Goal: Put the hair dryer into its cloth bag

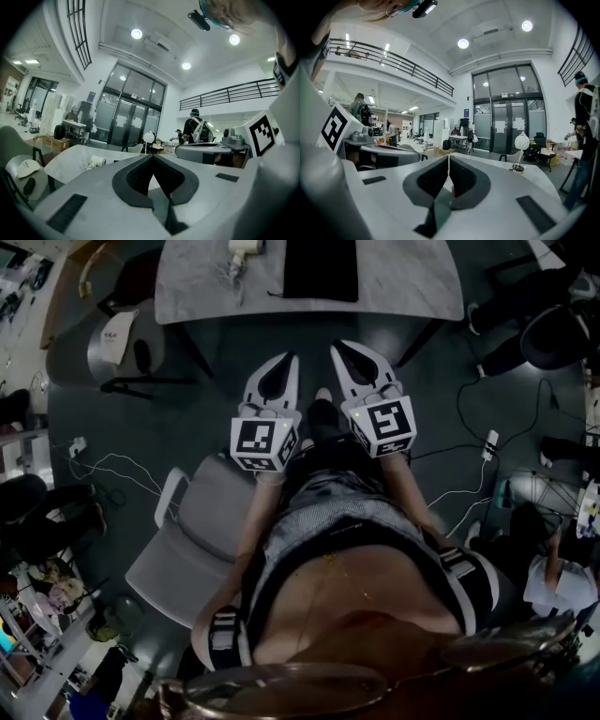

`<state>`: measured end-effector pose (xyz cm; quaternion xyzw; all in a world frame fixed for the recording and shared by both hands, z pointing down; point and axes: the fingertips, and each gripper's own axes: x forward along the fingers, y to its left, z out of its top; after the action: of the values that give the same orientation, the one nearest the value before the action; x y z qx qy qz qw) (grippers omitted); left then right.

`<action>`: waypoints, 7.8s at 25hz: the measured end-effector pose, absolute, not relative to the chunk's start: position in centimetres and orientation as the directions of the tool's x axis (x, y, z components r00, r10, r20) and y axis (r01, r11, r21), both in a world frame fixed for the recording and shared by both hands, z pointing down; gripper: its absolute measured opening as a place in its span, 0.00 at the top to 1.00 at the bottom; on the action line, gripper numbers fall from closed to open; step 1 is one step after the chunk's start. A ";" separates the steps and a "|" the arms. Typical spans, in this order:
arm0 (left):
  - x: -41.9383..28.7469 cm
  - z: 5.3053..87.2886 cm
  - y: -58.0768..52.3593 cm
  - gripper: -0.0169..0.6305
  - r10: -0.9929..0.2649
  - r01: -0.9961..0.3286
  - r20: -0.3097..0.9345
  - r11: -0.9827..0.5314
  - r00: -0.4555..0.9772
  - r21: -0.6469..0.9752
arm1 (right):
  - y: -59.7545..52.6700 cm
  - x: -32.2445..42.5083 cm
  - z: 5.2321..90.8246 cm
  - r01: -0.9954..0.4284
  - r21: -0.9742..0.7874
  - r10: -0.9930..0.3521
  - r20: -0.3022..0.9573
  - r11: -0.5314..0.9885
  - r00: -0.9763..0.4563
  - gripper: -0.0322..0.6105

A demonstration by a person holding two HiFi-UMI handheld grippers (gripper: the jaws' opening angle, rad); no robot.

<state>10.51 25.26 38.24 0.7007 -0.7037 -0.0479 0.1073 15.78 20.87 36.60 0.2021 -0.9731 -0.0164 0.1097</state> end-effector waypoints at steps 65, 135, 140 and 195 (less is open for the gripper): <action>-5.5 40.4 -6.7 0.96 -0.956 -0.956 0.193 -0.172 0.220 0.238 | -10.7 3.9 39.9 -0.503 0.124 -0.516 0.288 0.855 -0.807 0.85; -24.0 73.7 -8.2 0.52 -0.112 -0.955 0.981 -0.271 0.156 0.121 | -18.1 4.9 47.9 -0.585 0.097 -0.542 0.523 0.805 -0.658 0.85; -23.4 73.3 -7.8 0.57 -0.110 -0.958 0.972 -0.222 0.210 0.182 | -18.5 5.9 48.4 -0.590 0.106 -0.547 0.532 0.801 -0.646 0.85; -17.8 68.7 -4.1 0.64 -0.421 -0.958 0.869 -0.003 0.260 0.285 | -6.2 5.3 69.1 0.240 0.079 0.038 0.894 0.968 -0.446 0.84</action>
<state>-17.81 -4.13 68.75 0.6456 -0.5342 0.2910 0.4616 5.25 -6.24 69.10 -0.0824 -0.8448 -0.0972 0.5197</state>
